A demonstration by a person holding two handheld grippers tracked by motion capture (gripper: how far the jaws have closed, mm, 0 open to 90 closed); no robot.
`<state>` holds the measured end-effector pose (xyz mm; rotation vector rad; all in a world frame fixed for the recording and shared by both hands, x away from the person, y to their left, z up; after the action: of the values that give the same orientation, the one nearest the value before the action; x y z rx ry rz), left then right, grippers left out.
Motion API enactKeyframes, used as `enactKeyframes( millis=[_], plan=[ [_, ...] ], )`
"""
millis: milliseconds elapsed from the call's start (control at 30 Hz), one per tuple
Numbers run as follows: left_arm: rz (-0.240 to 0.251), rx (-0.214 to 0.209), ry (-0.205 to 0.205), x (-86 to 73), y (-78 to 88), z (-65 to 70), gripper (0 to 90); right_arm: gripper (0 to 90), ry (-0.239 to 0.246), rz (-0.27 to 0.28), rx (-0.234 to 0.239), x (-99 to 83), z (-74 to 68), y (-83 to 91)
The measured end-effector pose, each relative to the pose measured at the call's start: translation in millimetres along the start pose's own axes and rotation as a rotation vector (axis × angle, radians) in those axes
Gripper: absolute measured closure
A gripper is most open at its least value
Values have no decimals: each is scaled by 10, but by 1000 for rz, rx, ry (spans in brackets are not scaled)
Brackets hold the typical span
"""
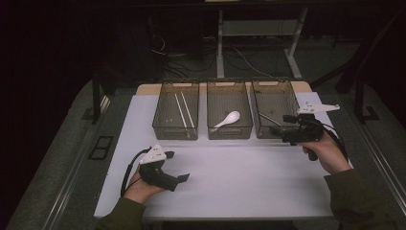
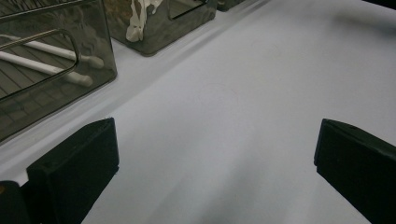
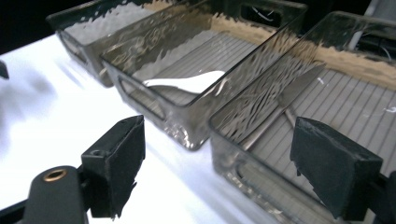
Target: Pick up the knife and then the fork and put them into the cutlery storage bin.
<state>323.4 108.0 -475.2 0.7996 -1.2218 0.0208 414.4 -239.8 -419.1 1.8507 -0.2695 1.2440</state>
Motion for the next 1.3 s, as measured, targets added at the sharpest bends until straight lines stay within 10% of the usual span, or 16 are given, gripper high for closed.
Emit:
enactKeyframes(
  millis=[1300],
  plan=[
    [5,-13,-19,8,12,39,0,178,8,-32,73,-911,-445,187]
  ],
)
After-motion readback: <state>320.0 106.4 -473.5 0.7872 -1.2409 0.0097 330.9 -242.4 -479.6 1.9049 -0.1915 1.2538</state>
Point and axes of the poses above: each handheld gripper's, and its own axes: y roughly backward along the jaws, x roughly out of its top, z roughly to its right, the point moved 9 cm from there along -y, roughly forward along the jaws, and after that the axes turned 1 degree about -z, right-handed, at the moved point
